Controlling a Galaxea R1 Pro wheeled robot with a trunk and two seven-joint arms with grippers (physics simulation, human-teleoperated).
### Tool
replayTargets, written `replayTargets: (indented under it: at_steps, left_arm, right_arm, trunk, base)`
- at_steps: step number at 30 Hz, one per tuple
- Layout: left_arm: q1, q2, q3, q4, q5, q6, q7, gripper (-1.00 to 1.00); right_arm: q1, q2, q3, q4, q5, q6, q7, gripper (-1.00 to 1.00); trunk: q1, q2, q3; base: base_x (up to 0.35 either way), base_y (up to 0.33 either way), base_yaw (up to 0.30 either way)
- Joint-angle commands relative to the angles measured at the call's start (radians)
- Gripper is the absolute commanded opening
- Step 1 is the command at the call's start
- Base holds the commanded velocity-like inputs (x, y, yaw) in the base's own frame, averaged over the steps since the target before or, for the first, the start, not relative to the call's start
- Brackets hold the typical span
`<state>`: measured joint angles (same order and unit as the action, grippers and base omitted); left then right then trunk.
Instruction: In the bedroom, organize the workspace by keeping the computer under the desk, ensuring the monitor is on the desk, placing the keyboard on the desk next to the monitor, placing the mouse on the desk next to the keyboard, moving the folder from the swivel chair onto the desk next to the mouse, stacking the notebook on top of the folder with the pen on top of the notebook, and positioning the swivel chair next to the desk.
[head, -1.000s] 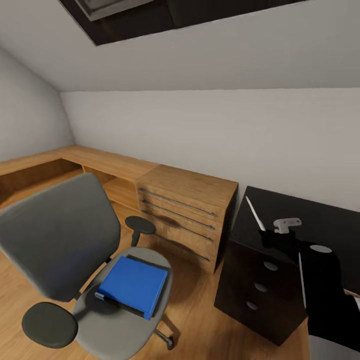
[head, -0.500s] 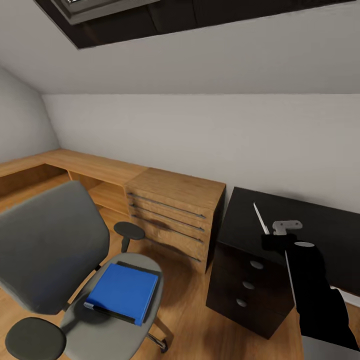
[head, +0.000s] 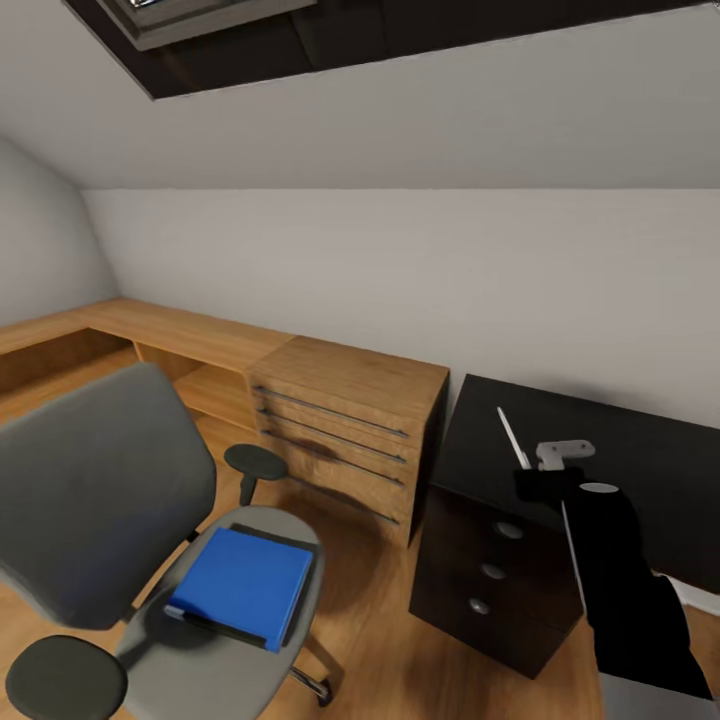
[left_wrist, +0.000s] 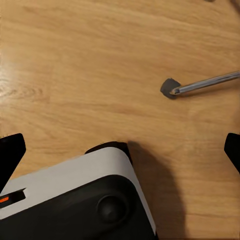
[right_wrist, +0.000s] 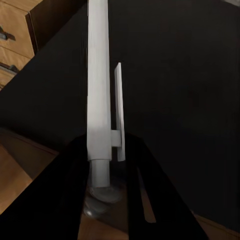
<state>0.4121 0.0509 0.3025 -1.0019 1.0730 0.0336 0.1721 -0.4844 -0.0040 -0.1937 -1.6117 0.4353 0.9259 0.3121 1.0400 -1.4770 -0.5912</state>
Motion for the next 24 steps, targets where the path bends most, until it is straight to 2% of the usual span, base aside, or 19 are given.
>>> replayTargets:
  at_steps: [1,11,17,18,24]
  left_arm:
    - [0.001,0.0,0.0,-0.003,0.007,0.003,0.005,1.0]
    - [0.001,0.0,0.0,0.001,0.005,0.003,0.006,1.0]
    - [-0.001,0.002,0.0,0.012,0.005,0.007,0.004,1.0]
    - [-0.003,0.003,0.0,0.018,0.005,0.01,0.003,1.0]
    - [-0.004,0.003,0.0,0.021,0.006,0.009,0.004,1.0]
  right_arm:
    - [-0.001,0.0,0.001,-0.001,0.009,0.004,0.01,-1.0]
    - [-0.001,-0.002,0.012,0.007,0.016,0.019,0.013,-1.0]
    - [-0.004,-0.01,0.059,0.015,0.019,0.121,0.013,-1.0]
    - [-0.009,-0.012,0.076,0.038,0.021,0.121,0.012,-1.0]
    - [-0.015,-0.013,0.084,0.092,0.022,0.121,0.013,-1.0]
  trunk:
    - [0.0,-0.001,-0.001]
    - [0.0,-0.001,-0.001]
    - [0.0,-0.001,-0.001]
    - [0.0,-0.001,-0.001]
    - [0.0,-0.001,-0.001]
  base:
    - [0.0,-0.217,0.0]
    - [0.062,-0.264,0.0]
    - [0.037,-0.054,0.0]
    - [0.006,-0.008,0.0]
    - [0.002,-0.003,0.0]
